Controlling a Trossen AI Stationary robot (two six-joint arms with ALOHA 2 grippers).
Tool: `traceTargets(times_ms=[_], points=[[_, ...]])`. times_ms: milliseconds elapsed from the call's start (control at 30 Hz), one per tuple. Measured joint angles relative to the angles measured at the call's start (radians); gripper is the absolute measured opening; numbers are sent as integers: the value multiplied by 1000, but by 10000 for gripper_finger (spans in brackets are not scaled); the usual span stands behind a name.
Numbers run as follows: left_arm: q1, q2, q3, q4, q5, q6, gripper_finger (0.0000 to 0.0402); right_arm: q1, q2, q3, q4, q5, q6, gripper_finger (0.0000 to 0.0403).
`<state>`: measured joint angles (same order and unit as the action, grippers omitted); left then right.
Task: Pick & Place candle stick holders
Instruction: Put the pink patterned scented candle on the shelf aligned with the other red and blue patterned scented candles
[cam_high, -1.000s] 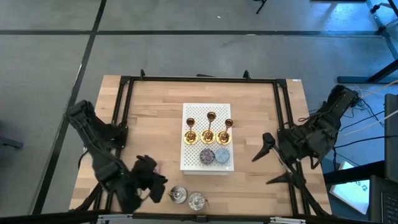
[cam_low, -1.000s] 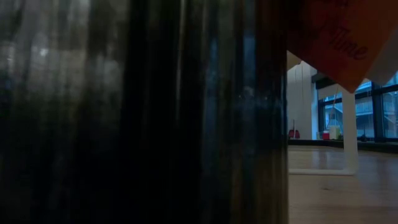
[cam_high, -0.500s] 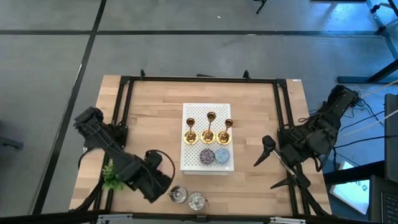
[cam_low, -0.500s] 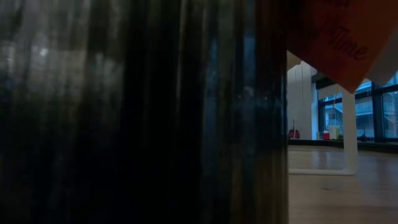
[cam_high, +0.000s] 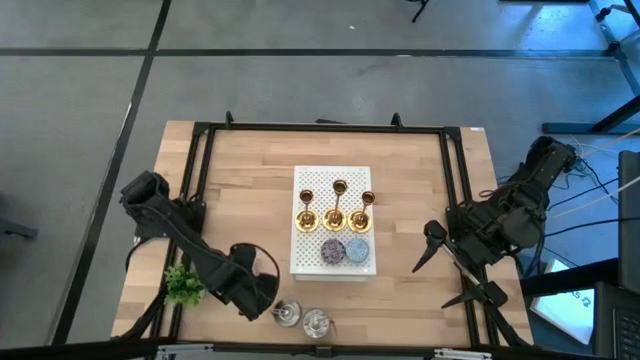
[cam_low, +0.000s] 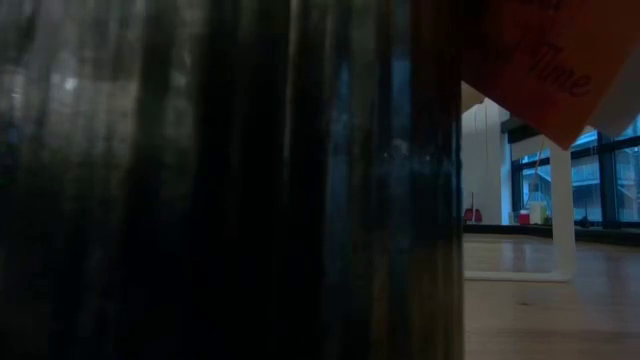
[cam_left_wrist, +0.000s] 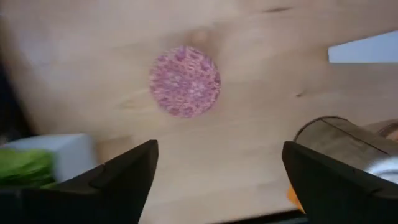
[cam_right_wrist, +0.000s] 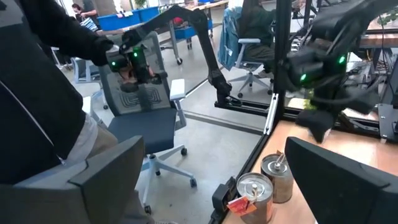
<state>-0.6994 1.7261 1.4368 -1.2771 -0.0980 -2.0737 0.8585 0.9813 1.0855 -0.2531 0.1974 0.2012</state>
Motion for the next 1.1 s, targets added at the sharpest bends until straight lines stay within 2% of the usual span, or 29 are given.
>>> traceTargets(times_ms=[100,200,367,633,1100], points=[[-13,1,-72,101,-55,-13,346,0,0,0,3,0,0,390],[-21,1,-123,103,-81,-63,347,0,0,0,8,0,0,390],[-22,0,-177,118,-38,-64,347,0,0,0,8,-17,8,391],[6,0,-276,263,-45,-44,347,0,0,0,8,-18,10,391],[43,0,-354,337,-12,19,347,0,-2,0,12,-18,11,391]])
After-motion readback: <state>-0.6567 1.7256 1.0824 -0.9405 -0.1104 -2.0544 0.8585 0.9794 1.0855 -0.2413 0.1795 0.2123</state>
